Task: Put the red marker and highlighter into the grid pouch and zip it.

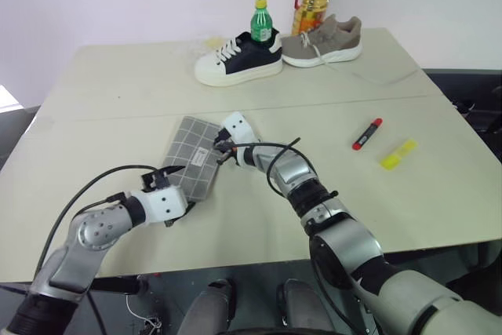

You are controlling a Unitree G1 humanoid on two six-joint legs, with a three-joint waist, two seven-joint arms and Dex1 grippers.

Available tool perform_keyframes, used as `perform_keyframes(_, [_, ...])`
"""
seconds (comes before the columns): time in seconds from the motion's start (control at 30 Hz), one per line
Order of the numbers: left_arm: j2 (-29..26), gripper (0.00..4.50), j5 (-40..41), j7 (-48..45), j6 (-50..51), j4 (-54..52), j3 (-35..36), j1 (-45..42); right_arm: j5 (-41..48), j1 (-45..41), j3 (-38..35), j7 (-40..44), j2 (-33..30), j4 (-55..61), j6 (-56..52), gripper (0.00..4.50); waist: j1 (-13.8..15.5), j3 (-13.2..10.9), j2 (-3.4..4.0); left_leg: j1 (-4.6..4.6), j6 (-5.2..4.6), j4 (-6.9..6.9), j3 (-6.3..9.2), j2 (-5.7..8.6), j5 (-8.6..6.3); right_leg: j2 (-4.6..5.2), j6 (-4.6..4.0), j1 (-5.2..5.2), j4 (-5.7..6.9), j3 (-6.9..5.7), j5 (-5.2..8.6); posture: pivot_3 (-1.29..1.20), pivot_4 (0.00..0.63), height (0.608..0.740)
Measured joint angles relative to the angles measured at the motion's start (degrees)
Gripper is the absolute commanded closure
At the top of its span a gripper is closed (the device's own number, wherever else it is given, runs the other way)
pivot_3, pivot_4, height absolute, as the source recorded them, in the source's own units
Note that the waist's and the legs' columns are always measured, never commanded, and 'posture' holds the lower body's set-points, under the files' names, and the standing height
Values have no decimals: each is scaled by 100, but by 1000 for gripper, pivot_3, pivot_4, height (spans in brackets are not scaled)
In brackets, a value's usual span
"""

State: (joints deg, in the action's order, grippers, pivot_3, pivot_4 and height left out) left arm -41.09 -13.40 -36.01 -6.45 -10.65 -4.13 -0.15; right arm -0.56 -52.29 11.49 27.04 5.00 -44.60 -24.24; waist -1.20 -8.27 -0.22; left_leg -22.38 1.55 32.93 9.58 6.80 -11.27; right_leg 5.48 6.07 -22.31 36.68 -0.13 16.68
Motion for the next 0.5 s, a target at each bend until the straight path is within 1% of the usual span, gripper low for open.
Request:
perform_keyframes(0.27, [109, 0, -377, 401, -177, 383, -191, -356, -44, 0, 0, -6, 39, -5, 16, 4469, 5, 1, -2, 6, 6, 5, 2, 0, 4, 1, -1, -7, 32, 1, 0, 0, 150, 740])
perform_keyframes(0.3, [112, 255, -401, 428, -199, 436, -198, -401, -44, 0, 0, -5, 40, -5, 16, 4495, 4, 1, -1, 6, 6, 5, 3, 0, 4, 0, -1, -9, 34, 1, 1, 0, 150, 740])
perform_keyframes(0.37, [126, 905, -470, 473, -213, 550, -202, -459, -45, 0, 2, 2, 46, -6, 21, 4500, 3, 1, -2, 6, 7, 5, 3, -1, 5, 0, -1, -10, 36, 1, 1, 0, 150, 740])
perform_keyframes(0.4, [127, 1361, -487, 490, -223, 610, -203, -467, -46, 0, 2, 8, 47, -7, 27, 4500, -3, 1, -2, 6, 7, 5, 2, -1, 5, 0, -1, -11, 35, 2, 1, 0, 150, 740])
perform_keyframes(0.5, [129, 2930, -488, 504, -289, 745, -203, -467, -49, 0, 1, 25, 42, -9, 46, 4500, -2, 1, -2, 4, 7, 4, 2, -1, 5, 0, -1, -13, 35, 3, 1, 0, 150, 740])
